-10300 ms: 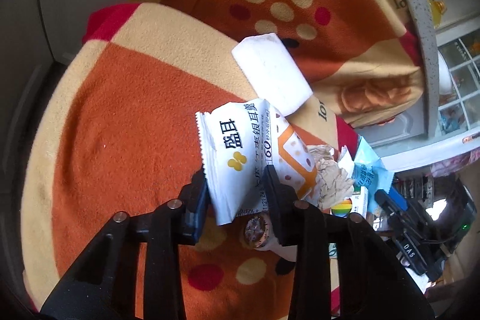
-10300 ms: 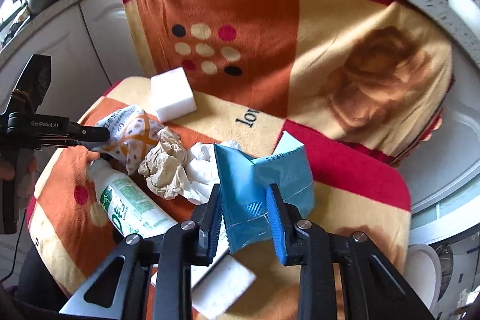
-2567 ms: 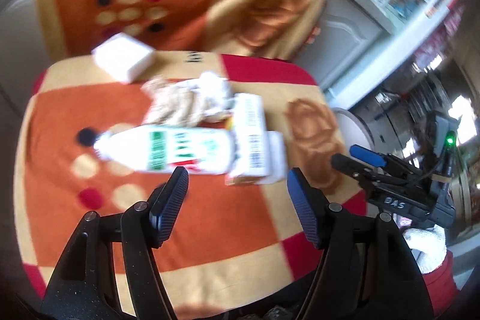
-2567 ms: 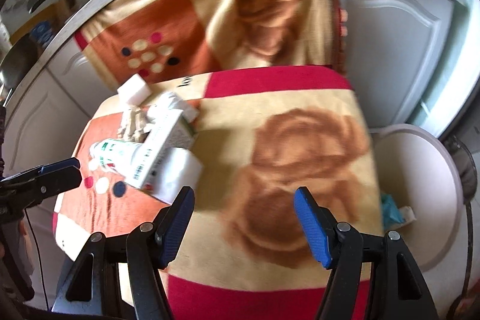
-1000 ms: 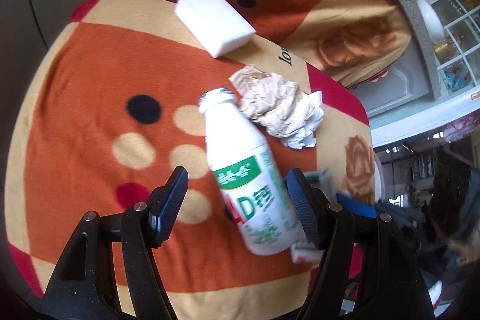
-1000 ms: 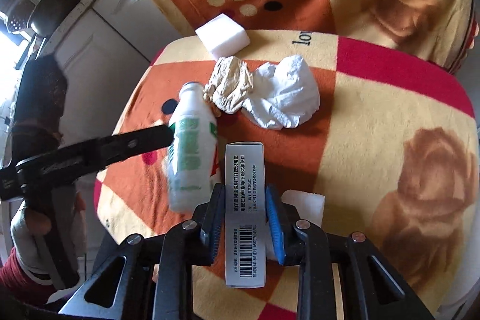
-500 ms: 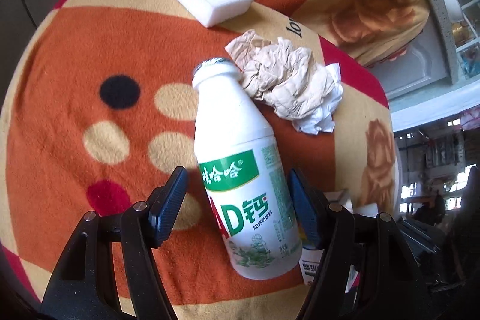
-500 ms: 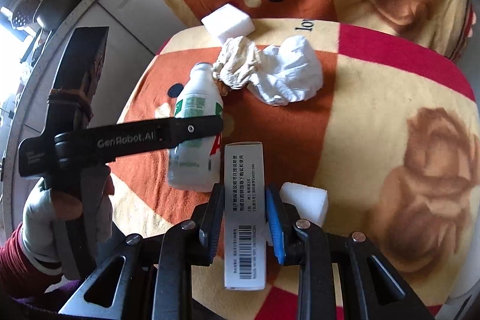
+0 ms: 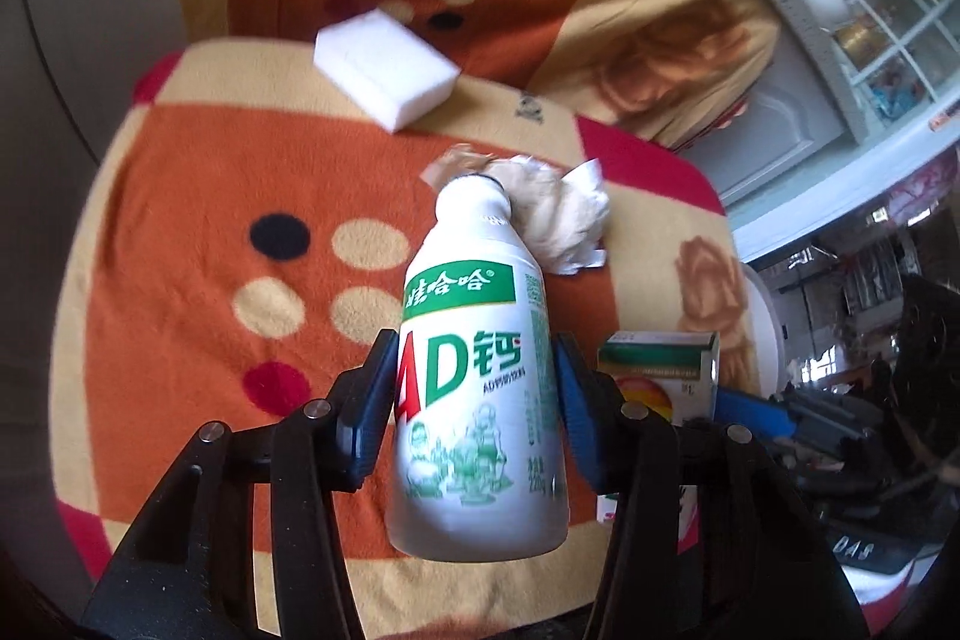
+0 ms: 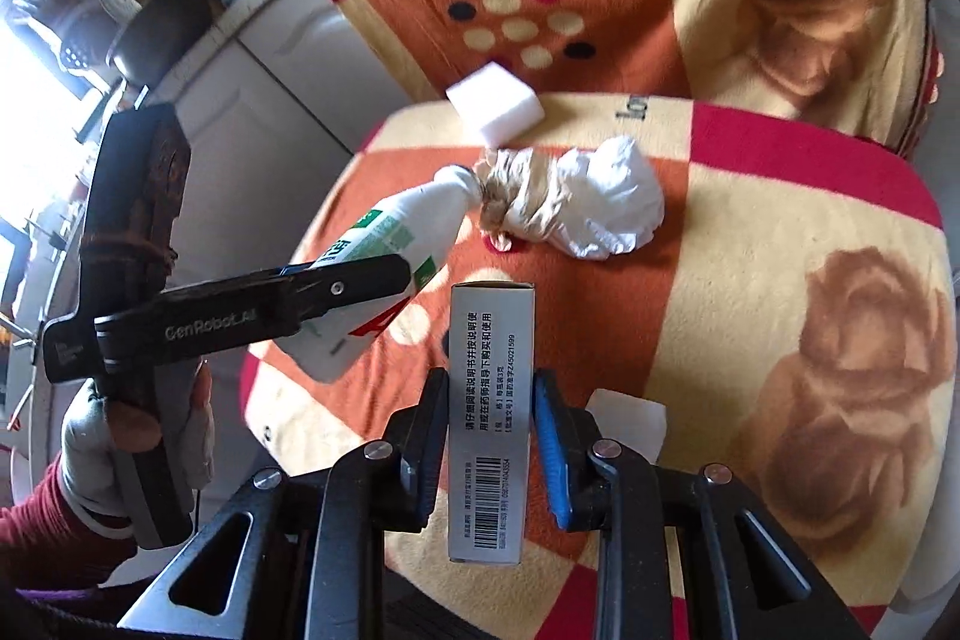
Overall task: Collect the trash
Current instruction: 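Carry the bottle and medicine box over the white bin with both tools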
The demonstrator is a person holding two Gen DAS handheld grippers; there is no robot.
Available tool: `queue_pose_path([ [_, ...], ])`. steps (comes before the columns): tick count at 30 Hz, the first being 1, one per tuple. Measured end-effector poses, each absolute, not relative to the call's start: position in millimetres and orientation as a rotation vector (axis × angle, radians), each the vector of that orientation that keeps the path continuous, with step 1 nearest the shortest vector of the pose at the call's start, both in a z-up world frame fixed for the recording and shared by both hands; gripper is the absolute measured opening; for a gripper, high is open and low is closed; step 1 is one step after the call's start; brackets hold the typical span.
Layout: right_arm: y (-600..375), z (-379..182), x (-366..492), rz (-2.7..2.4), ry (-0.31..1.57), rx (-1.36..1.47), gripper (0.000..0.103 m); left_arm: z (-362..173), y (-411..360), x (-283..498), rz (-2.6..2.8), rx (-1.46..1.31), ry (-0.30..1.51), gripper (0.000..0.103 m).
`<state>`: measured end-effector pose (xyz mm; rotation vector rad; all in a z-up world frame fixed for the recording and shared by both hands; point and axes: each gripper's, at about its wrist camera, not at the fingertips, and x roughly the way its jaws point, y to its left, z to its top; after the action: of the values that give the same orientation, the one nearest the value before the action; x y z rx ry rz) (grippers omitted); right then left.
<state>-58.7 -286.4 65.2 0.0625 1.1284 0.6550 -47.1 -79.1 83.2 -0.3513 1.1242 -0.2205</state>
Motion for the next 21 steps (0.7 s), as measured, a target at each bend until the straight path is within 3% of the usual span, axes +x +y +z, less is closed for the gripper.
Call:
queue_pose_path([
  [9, -320.3, 101.7, -73.1, 0.614, 1.034, 0.11, 0.027, 111.9, -100.3, -65.4, -0.294, -0.329, 1.067, 0.048],
  [21, -410.2, 134.5, -80.4, 0.428, 0.949, 0.159, 0.026, 145.1, -205.2, -58.8, -0.461, -0.197, 0.991, 0.048],
])
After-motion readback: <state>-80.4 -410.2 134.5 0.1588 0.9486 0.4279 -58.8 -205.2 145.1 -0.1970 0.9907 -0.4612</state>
